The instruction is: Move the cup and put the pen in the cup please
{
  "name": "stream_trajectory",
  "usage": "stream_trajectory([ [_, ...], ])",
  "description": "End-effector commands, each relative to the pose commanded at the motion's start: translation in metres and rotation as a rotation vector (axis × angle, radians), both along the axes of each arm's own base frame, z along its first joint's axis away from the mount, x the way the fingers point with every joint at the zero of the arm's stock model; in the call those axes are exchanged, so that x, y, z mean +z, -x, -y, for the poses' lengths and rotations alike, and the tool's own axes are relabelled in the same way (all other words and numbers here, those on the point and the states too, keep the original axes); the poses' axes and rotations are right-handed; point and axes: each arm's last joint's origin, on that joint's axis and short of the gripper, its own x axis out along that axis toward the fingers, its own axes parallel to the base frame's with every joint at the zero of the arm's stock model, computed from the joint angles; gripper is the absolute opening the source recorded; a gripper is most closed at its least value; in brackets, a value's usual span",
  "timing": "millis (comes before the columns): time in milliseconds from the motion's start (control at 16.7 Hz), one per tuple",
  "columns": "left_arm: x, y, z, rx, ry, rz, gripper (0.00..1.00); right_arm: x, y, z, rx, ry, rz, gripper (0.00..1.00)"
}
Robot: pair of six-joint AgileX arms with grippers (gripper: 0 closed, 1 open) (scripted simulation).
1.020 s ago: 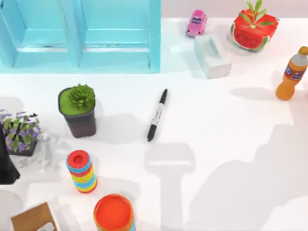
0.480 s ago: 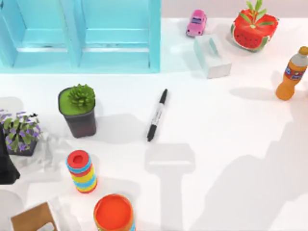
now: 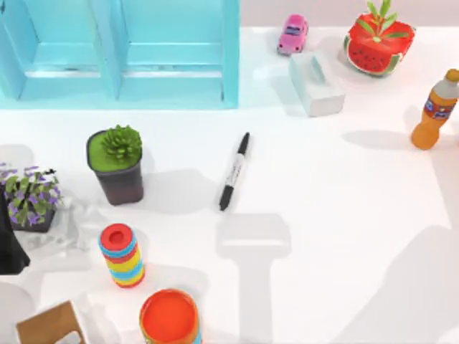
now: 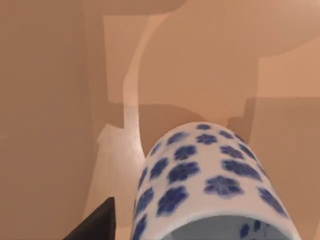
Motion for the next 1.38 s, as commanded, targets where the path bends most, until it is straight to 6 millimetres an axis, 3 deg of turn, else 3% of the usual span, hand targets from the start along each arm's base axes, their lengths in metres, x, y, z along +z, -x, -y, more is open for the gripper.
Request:
stream_trajectory([
  [240,0.0000,0.0000,0.0000,0.000,0.000,0.000,1.00,-0.0034,0.0005,-0.0001,0.000,-0.001,-0.003,1.00],
  [1020,0.0000,0.0000,0.0000,0.000,0.000,0.000,1.00,-0.0034,0.0005,-0.0001,0.000,-0.001,-0.003,0.02],
  [1380,0.0000,0.0000,0.0000,0.000,0.000,0.000,1.00,-0.0034,0.0005,-0.0001,0.000,-0.001,-0.003,0.00],
])
